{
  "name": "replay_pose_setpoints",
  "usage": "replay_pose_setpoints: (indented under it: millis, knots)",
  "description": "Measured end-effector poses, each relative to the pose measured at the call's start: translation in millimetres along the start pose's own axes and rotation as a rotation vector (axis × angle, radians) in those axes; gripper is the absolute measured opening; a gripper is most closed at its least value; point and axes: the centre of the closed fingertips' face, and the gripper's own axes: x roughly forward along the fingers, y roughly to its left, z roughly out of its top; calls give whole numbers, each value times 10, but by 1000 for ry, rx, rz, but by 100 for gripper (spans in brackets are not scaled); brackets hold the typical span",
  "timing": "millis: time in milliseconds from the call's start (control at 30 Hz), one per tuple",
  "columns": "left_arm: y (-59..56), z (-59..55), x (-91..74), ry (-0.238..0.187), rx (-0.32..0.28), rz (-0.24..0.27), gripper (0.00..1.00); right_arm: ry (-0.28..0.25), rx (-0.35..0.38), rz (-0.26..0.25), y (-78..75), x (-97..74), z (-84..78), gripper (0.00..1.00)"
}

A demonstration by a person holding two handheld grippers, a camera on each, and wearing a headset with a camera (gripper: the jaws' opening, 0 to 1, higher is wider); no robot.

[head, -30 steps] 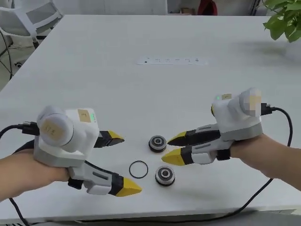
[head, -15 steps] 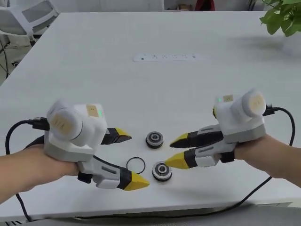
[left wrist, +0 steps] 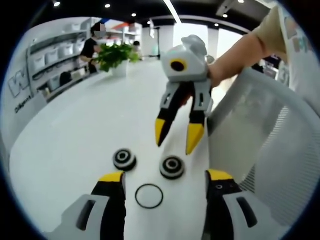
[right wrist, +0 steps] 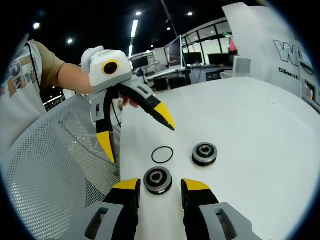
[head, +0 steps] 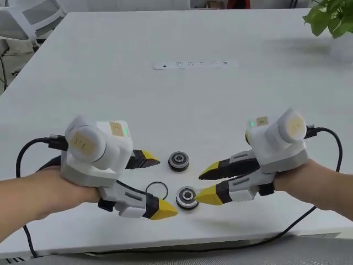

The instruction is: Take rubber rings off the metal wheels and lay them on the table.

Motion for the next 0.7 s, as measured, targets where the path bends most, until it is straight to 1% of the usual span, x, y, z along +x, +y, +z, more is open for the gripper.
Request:
replay_pose_setpoints:
  millis: [267,433,533,700]
  knots:
    - [-26,19,88,8,12,-19,59,25,-26,12,13,34,-79,29]
    - [-59,15,135,17,20,-38,54,37,-41,16,7,54,-132,27]
    - [-77,-7,170,27,21,-49,51,47,-46,16,1,65,-171,25]
    - [-100,-11,206,32,24,-60,48,52,-61,20,10,83,-184,23]
